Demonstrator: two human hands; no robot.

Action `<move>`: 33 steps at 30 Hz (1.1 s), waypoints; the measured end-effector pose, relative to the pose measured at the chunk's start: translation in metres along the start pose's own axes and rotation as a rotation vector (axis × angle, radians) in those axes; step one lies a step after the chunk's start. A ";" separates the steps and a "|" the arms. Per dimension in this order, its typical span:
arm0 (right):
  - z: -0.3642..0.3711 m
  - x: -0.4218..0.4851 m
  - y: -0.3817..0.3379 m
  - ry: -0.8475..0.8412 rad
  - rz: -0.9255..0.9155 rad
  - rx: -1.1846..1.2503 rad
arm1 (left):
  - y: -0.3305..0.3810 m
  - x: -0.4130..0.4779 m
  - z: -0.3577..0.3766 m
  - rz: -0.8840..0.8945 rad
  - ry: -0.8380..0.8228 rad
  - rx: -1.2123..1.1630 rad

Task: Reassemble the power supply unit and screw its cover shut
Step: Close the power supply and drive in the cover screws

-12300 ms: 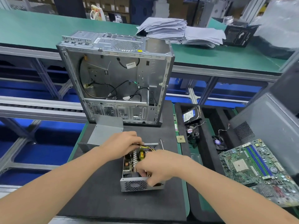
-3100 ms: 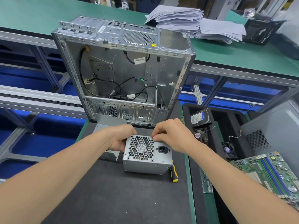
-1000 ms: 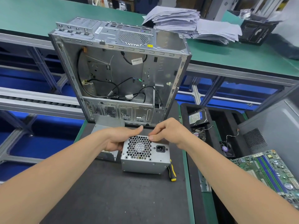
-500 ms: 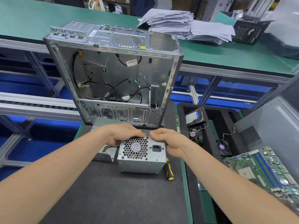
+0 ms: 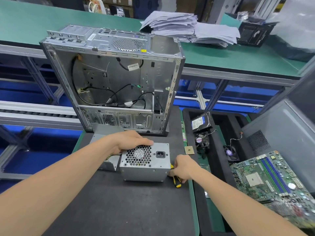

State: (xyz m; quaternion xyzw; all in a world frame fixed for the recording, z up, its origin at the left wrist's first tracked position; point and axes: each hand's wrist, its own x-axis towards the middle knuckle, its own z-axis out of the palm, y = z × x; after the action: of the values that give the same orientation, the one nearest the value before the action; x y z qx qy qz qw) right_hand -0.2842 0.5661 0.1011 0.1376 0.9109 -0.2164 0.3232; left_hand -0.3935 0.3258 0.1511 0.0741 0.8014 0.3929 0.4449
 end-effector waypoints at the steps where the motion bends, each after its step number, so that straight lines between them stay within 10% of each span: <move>1: -0.004 -0.001 -0.002 0.019 -0.018 0.018 | 0.000 0.000 0.000 -0.005 0.018 0.011; 9: -0.072 -0.033 -0.012 0.580 -0.373 0.384 | 0.003 -0.008 0.001 0.005 -0.014 -0.020; 16: -0.087 -0.066 -0.053 0.600 -0.633 0.957 | -0.002 -0.007 -0.003 0.004 -0.077 -0.053; 23: -0.084 -0.085 -0.077 0.791 -0.748 0.328 | -0.001 -0.007 -0.002 0.022 -0.107 -0.104; 33: -0.083 -0.080 -0.087 0.760 -0.764 0.247 | -0.002 -0.007 -0.001 0.036 -0.068 -0.078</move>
State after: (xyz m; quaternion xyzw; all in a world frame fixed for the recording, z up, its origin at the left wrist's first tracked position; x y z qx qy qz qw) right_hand -0.3016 0.5217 0.2370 -0.0971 0.9165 -0.3586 -0.1486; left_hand -0.3892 0.3207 0.1545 0.0843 0.7684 0.4291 0.4673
